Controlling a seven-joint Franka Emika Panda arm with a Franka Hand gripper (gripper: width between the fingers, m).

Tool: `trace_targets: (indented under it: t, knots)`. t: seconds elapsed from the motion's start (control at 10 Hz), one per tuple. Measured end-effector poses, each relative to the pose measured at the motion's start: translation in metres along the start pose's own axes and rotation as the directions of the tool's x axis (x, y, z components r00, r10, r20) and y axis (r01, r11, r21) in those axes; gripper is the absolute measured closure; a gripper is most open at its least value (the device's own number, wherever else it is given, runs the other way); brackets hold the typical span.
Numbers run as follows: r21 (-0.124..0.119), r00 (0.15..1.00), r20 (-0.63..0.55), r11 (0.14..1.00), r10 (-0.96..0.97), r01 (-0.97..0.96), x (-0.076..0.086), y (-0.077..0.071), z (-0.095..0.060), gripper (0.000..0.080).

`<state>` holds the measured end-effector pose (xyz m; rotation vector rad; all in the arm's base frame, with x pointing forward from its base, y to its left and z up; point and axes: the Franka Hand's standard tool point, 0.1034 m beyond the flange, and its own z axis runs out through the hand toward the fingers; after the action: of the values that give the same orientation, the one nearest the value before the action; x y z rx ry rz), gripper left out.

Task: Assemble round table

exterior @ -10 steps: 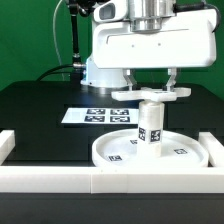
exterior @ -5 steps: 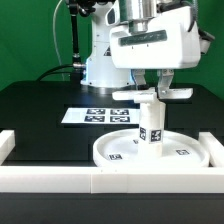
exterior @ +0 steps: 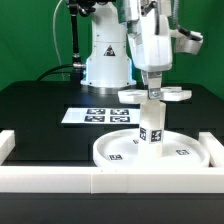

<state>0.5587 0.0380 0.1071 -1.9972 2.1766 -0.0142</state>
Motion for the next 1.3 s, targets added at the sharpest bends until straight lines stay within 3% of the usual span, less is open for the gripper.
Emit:
trace_targets:
  t: [0.5, 0.6, 0.7, 0.8, 1.2, 1.3]
  knots:
    - [-0.023, 0.944, 0.017, 0.944, 0.328, -0.328, -0.001, -0.001, 0.000, 0.0354]
    - [-0.026, 0.930, 0.023, 0.930, 0.368, -0.367, -0.003, -0.001, 0.001, 0.0197]
    - [-0.025, 0.937, 0.024, 0.937, 0.349, -0.348, -0.003, 0.000, 0.001, 0.0164]
    - [-0.024, 0.942, 0.026, 0.942, 0.336, -0.335, -0.003, -0.001, 0.000, 0.0164]
    - [0.021, 0.956, 0.089, 0.960, 0.278, -0.281, -0.011, -0.011, -0.034, 0.0150]
    - [0.017, 0.961, 0.085, 0.964, 0.262, -0.265, -0.010, -0.009, -0.030, 0.0150]
